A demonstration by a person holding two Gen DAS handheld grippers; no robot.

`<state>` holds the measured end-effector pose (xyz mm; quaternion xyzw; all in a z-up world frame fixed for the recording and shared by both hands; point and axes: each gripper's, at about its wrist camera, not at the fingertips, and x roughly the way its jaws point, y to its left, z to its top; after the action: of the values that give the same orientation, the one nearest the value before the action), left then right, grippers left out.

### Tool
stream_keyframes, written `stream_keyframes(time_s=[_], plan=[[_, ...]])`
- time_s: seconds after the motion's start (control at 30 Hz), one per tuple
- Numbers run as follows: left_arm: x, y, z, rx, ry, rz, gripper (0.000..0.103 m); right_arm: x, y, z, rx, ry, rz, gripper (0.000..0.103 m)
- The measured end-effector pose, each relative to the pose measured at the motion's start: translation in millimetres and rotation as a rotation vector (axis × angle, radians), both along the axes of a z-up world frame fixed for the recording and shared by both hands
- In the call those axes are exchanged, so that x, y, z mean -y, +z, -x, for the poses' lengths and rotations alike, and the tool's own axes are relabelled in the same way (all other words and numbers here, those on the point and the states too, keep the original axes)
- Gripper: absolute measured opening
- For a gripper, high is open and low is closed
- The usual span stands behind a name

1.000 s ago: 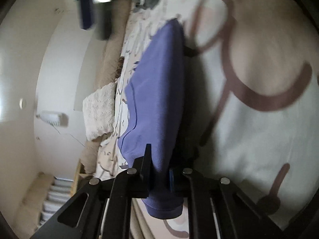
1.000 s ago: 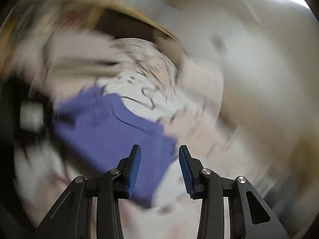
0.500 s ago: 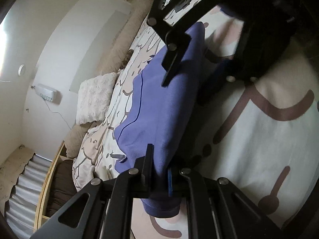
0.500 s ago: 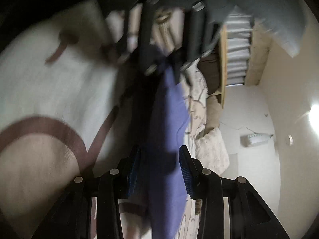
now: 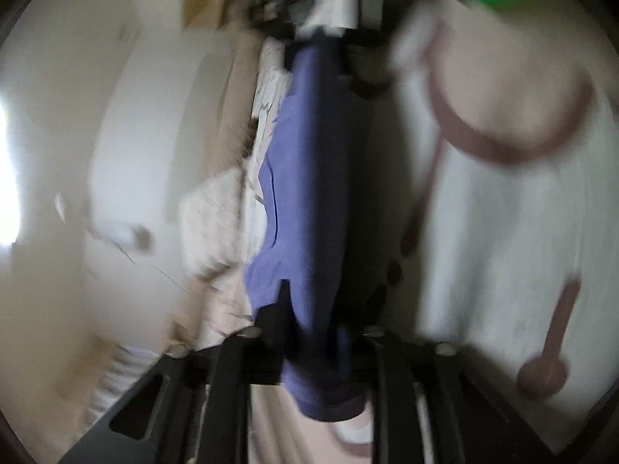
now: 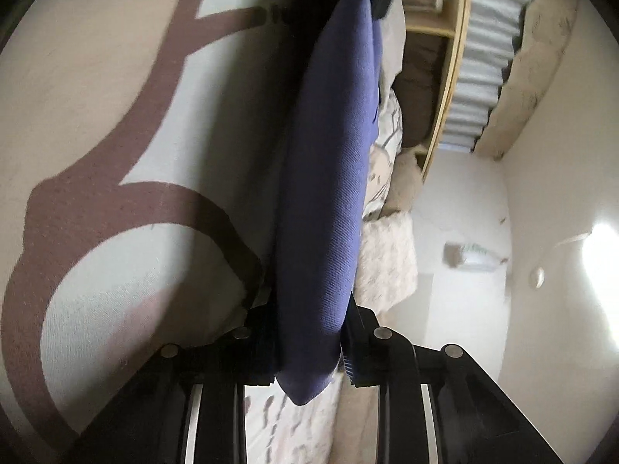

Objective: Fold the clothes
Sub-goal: 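Lift the folded skirt with both tools and carry it to the beige clothes stack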

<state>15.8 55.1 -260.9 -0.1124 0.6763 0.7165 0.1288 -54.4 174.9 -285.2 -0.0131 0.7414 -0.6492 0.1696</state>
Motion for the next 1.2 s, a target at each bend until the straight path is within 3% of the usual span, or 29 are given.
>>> stream_keyframes(time_s=[0.1,0.3,0.47,0.57,0.67,0.83,0.97,1.1,1.2], plan=[[2.9,-16.2,-8.7,-0.100,-0.038,0.138,0.033,-2.1,-0.7,-9.7,-0.019,0.032,-0.001,0.026],[6.3,-27.4,0.2,-0.160,-0.015,0.203,0.033,-14.3,-7.0,-25.1,-0.026,0.081,-0.013,0.026],[3.3,-29.4,22.7,-0.158,0.026,0.217,0.032,-14.8,-8.9,-22.8,0.008,0.043,-0.025,0.026],[5.6,-24.1,28.2,-0.111,0.040,0.192,0.019,-8.2,-5.7,-16.7,0.037,-0.003,-0.045,0.019],[12.3,-9.2,31.8,-0.112,0.032,0.165,0.014,-7.0,-2.1,-18.9,0.035,-0.013,-0.070,0.018],[35.0,31.9,53.7,-0.182,0.031,0.126,0.014,4.1,37.3,-17.1,0.055,-0.022,-0.079,0.016],[63.1,68.4,82.1,-0.276,0.037,0.142,0.014,23.0,82.3,2.0,-0.001,-0.013,-0.088,0.015],[103.3,128.5,120.1,-0.334,0.155,0.077,0.014,59.8,137.9,33.8,-0.065,-0.010,-0.064,0.015],[147.6,185.5,135.9,-0.368,0.283,-0.017,0.014,103.5,184.8,60.1,-0.088,0.005,0.001,0.015]])
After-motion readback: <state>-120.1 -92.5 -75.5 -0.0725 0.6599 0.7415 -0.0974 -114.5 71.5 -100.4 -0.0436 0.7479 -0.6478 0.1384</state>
